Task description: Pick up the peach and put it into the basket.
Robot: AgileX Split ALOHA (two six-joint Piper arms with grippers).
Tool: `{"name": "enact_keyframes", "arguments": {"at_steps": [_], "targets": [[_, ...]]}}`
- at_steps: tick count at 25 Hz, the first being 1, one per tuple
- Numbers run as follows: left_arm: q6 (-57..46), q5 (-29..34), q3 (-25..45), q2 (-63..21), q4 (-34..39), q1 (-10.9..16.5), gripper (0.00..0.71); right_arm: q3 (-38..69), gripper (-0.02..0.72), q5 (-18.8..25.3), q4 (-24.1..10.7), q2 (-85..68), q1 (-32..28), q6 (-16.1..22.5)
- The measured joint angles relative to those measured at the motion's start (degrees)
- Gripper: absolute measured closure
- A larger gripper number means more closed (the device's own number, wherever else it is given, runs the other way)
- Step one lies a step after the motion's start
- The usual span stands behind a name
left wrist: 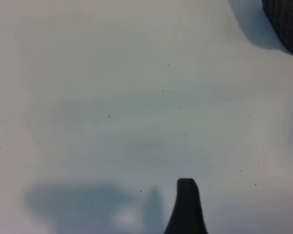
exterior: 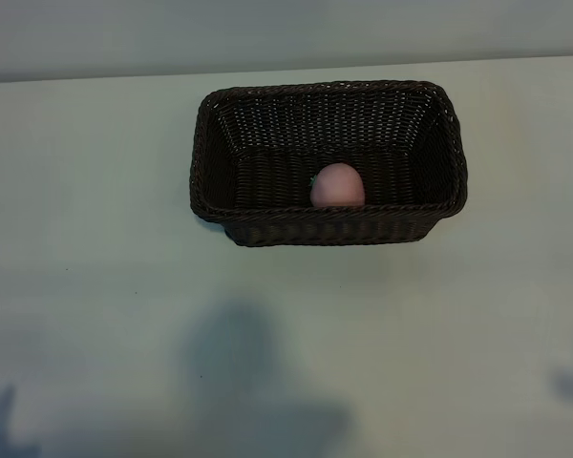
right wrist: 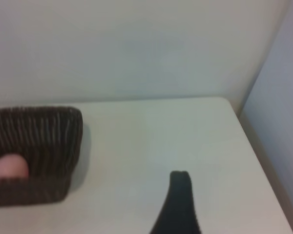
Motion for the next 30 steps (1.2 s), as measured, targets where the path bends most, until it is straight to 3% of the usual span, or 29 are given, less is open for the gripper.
{"name": "enact_keyframes", "arguments": {"at_steps": [6,14,30], "targets": [[0.0,0.0,0.0,0.0,0.0,0.0,0.135,12.5,0.108,-0.9,-2.5,-7.6,0.0,0.0],[0.0,0.0,0.0,0.0,0.0,0.0,0.135,24.8,0.108,-3.6,-1.7,-7.6,0.0,0.0],[0.0,0.0,0.0,0.0,0.0,0.0,0.135,25.2,0.108,-4.7,-1.6,-7.6,0.0,0.0]]}}
